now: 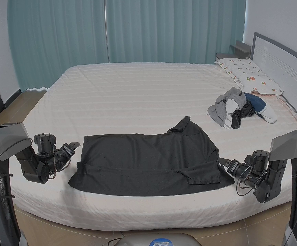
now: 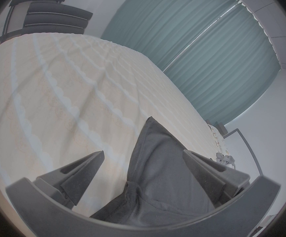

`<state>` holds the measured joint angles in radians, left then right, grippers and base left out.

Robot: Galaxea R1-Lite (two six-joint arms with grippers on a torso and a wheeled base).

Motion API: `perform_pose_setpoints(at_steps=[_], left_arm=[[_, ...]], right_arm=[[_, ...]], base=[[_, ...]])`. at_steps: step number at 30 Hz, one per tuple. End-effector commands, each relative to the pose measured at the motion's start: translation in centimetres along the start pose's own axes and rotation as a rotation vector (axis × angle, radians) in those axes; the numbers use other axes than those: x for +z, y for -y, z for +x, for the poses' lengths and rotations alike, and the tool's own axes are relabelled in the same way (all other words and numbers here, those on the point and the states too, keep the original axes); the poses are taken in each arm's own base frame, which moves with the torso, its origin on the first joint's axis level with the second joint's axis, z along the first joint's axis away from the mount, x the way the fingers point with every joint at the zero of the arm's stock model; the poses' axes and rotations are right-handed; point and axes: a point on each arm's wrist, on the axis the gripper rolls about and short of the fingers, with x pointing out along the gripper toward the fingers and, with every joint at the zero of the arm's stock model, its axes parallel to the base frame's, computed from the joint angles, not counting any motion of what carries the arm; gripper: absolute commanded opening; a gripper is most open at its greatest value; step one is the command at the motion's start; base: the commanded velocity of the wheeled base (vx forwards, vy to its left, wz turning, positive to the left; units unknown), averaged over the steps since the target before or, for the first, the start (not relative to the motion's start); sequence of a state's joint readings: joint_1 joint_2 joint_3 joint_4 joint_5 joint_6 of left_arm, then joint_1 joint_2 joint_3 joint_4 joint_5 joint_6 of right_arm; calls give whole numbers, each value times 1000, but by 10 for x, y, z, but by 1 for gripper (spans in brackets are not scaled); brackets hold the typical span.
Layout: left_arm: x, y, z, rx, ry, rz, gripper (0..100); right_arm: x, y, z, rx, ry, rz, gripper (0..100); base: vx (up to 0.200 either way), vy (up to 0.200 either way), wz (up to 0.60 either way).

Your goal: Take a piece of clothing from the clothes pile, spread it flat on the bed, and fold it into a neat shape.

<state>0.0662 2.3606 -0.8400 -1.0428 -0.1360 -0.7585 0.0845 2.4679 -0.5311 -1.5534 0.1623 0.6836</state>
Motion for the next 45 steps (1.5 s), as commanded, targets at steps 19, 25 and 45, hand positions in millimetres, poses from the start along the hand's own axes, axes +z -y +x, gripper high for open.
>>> perform_pose_setpoints(at_steps=[19, 25, 45], left_arm=[[-52, 48, -45, -133, -240, -45, 100], [-68, 53, -47, -129, -283, -18, 100], [-67, 26, -10, 34, -143, 56, 100]], right_arm=[[-4, 0, -1, -2, -12, 0, 100], [-3, 0, -2, -3, -10, 2, 100], [-4, 2, -2, -6, -13, 1, 100]], base=[[0, 0, 0], [0, 0, 0], [0, 0, 0]])
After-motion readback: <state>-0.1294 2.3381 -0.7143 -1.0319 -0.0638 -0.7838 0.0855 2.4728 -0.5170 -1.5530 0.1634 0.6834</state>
